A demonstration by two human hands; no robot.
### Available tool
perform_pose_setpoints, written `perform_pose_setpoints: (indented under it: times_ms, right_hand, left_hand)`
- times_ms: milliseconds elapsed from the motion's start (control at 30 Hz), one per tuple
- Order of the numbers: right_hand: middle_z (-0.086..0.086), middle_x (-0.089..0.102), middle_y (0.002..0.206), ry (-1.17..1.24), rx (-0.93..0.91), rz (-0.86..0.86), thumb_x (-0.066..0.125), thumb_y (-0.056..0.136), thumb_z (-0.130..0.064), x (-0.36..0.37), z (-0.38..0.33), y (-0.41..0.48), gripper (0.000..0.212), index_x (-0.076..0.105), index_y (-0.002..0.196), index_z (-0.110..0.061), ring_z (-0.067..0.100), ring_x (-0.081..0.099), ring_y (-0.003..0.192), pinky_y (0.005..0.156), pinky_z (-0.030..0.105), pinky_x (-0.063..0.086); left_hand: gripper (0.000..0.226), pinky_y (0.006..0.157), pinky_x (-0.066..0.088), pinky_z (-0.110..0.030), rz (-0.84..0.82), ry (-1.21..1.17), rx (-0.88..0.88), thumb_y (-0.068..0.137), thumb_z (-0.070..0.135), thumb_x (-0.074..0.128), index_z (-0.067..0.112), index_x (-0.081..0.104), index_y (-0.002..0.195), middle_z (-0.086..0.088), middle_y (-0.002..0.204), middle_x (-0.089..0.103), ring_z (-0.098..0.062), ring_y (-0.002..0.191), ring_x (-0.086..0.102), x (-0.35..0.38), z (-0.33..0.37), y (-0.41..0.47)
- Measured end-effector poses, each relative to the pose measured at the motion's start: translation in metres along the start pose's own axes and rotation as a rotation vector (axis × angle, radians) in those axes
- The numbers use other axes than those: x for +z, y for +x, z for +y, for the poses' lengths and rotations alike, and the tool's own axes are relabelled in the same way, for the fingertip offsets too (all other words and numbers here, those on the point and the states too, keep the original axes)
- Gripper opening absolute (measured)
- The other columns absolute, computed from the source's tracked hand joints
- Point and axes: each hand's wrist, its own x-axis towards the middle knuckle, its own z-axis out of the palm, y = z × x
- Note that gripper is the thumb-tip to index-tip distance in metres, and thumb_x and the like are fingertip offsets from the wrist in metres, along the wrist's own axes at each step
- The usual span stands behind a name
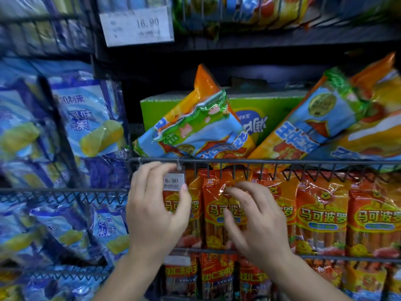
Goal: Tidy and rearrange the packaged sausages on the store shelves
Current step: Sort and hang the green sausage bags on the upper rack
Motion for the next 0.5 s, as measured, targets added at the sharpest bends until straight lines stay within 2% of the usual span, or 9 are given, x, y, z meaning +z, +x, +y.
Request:
perform_pose_setpoints:
  times_ms: [133, 233, 333, 433, 500]
  right_hand:
    - [0.012, 0.061, 0.113, 0.09, -0.054, 0.116, 0.063, 0.09, -0.023, -0.018, -0.006, 0.026, 0.032, 0.06, 0.118, -0.007, 0.025, 0.057, 0.108, 0.1, 0.023, 0.041]
    - [0.014, 0.061, 0.114, 0.136, -0.087, 0.181, 0.064, 0.088, -0.02, -0.026, -0.01, 0.047, 0.036, 0.055, 0.121, -0.008, 0.025, 0.057, 0.109, 0.102, 0.025, 0.041]
    - [0.016, 0.059, 0.116, 0.16, -0.093, 0.21, 0.063, 0.088, -0.02, -0.029, -0.013, 0.065, 0.039, 0.051, 0.124, -0.009, 0.027, 0.057, 0.11, 0.1, 0.03, 0.046]
    - [0.015, 0.056, 0.123, 0.146, -0.066, 0.205, 0.062, 0.088, -0.023, -0.029, -0.015, 0.081, 0.046, 0.046, 0.129, -0.009, 0.027, 0.054, 0.117, 0.105, 0.027, 0.041]
    - [0.013, 0.051, 0.128, 0.124, -0.033, 0.169, 0.064, 0.087, -0.027, -0.029, -0.016, 0.092, 0.054, 0.043, 0.133, -0.009, 0.027, 0.051, 0.121, 0.106, 0.025, 0.04]
  left_hand:
    - [0.033, 0.092, 0.044, -0.031, 0.024, -0.014, 0.0, 0.088, 0.028, 0.056, 0.005, 0.057, 0.112, -0.001, 0.109, 0.05, -0.021, 0.105, 0.052, -0.007, 0.0, 0.031]
    - [0.023, 0.088, 0.036, -0.02, 0.047, -0.022, -0.004, 0.086, 0.022, 0.057, 0.009, 0.051, 0.104, 0.003, 0.106, 0.045, -0.014, 0.102, 0.046, -0.01, -0.003, 0.048]
    - [0.022, 0.083, 0.036, -0.019, 0.048, -0.075, -0.055, 0.083, 0.016, 0.06, 0.014, 0.044, 0.099, -0.003, 0.105, 0.049, -0.016, 0.101, 0.048, -0.012, -0.003, 0.057]
    - [0.029, 0.079, 0.035, -0.017, 0.019, -0.058, -0.107, 0.084, 0.009, 0.065, 0.013, 0.047, 0.106, 0.001, 0.105, 0.047, -0.014, 0.098, 0.047, -0.015, -0.006, 0.065]
    - [0.038, 0.085, 0.036, -0.018, -0.061, 0.002, -0.138, 0.084, 0.009, 0.069, 0.012, 0.049, 0.117, 0.005, 0.111, 0.047, -0.011, 0.106, 0.047, -0.017, -0.011, 0.074]
